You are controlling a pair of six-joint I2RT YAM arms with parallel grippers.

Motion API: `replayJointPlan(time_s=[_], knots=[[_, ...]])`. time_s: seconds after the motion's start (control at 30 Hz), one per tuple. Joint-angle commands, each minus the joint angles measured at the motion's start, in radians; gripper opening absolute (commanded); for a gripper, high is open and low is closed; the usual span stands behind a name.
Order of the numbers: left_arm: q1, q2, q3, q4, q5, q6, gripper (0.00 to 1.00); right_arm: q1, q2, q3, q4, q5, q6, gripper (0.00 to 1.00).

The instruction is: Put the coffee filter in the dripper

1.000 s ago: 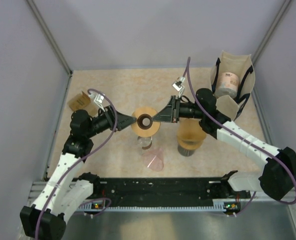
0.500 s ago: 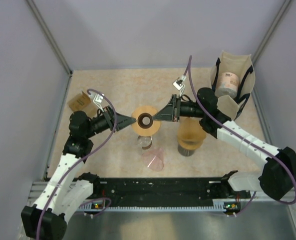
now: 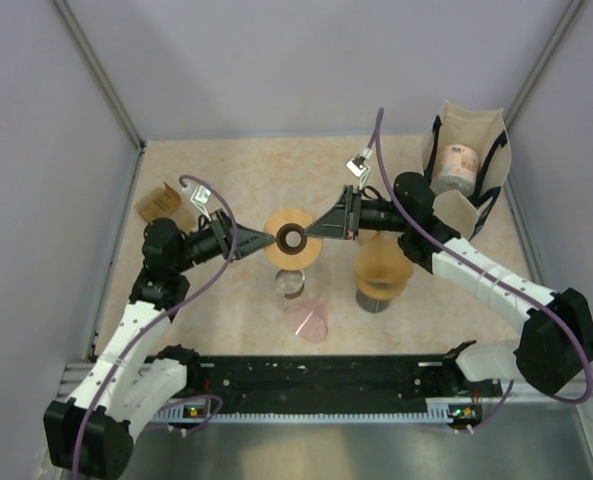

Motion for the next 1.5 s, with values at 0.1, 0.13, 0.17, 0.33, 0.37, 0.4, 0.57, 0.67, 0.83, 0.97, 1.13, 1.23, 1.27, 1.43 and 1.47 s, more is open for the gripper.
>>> replayJointPlan(time_s=[0.1, 0.13, 0.17, 0.33, 0.37, 0.4, 0.57, 0.67, 0.83, 0.97, 1.13, 1.23, 1.27, 1.43, 1.47], knots=[[-0.033, -0.047, -0.001, -0.026, -0.038, 0.029, 0.00, 0.010, -0.025, 0.090, -0.154, 0.136, -0.150, 0.49], [-0.033, -0.062, -0.005, -0.048, -0.055, 0.029, 0.00, 0.005, -0.039, 0.092, -0.191, 0.170, -0.176, 0.58], [-0.033, -0.076, -0.016, -0.055, -0.078, 0.026, 0.00, 0.001, -0.056, 0.092, -0.217, 0.208, -0.203, 0.66], [-0.031, -0.139, -0.051, -0.068, -0.128, -0.012, 0.00, -0.005, -0.139, 0.090, -0.297, 0.368, -0.277, 0.85], [-0.031, -0.151, -0.059, -0.068, -0.139, -0.020, 0.00, -0.005, -0.145, 0.093, -0.297, 0.399, -0.291, 0.86], [-0.031, -0.159, -0.067, -0.069, -0.148, -0.026, 0.00, -0.007, -0.152, 0.095, -0.329, 0.420, -0.300, 0.87], [-0.031, -0.173, -0.102, -0.155, -0.225, -0.083, 0.00, -0.009, -0.201, 0.108, -0.403, 0.572, -0.352, 0.96], [-0.028, -0.184, -0.152, -0.131, -0.251, -0.131, 0.00, -0.007, -0.249, 0.087, -0.412, 0.650, -0.368, 0.98], [-0.029, -0.191, -0.186, -0.109, -0.259, -0.161, 0.00, -0.009, -0.310, 0.065, -0.421, 0.692, -0.385, 0.99], [-0.029, -0.207, -0.217, -0.131, -0.274, -0.177, 0.00, -0.007, -0.327, 0.067, -0.440, 0.722, -0.394, 0.99], [-0.028, -0.242, -0.249, -0.154, -0.312, -0.186, 0.00, -0.007, -0.324, 0.068, -0.440, 0.724, -0.391, 0.99], [-0.029, -0.242, -0.258, -0.175, -0.329, -0.200, 0.00, -0.007, -0.324, 0.069, -0.440, 0.722, -0.392, 0.99], [-0.029, -0.236, -0.271, -0.154, -0.326, -0.212, 0.00, -0.009, -0.323, 0.070, -0.440, 0.722, -0.391, 0.99], [-0.029, -0.199, -0.303, -0.111, -0.305, -0.258, 0.00, -0.007, -0.314, 0.076, -0.440, 0.707, -0.383, 0.99], [-0.029, -0.196, -0.303, -0.114, -0.305, -0.260, 0.00, -0.007, -0.315, 0.076, -0.441, 0.706, -0.379, 0.99]])
